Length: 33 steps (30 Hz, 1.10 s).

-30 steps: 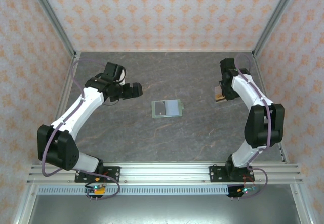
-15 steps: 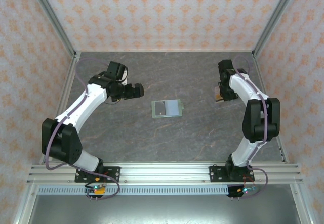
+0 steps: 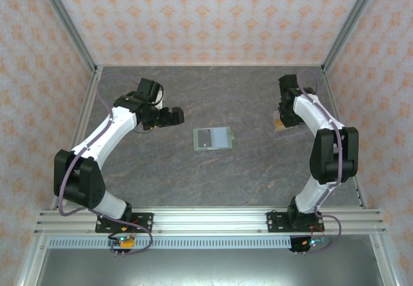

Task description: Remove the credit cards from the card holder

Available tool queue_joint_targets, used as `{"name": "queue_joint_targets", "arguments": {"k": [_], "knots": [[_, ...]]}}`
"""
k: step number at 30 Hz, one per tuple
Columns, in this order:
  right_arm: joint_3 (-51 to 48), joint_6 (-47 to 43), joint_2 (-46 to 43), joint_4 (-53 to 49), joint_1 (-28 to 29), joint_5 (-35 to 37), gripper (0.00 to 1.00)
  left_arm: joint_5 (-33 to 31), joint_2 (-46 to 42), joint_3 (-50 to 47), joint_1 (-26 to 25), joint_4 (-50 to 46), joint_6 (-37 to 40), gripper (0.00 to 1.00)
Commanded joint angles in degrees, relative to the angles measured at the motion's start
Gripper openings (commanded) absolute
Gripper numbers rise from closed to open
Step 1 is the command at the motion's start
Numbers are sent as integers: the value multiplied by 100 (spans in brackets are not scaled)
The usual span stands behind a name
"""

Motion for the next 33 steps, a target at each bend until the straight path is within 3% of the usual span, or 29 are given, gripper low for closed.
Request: {"name": "queue_joint_targets", "arguments": {"k": [1,11,22,33], "knots": [[-105,-391,-549,-174,143,155,40,12,-10,5,35,-24,-81,100],[-56,-1636,-507,-49,1738,400,53,-313,5,-536,37,568,-924,100],[895,-3639,992,497,3507,-1025,57,-121,16,-1207,35,1402,-1726,100],[1677,-4485,2098,-114,3846,-1373,53,149,25,-1538,37,1919,-1829,98]]}}
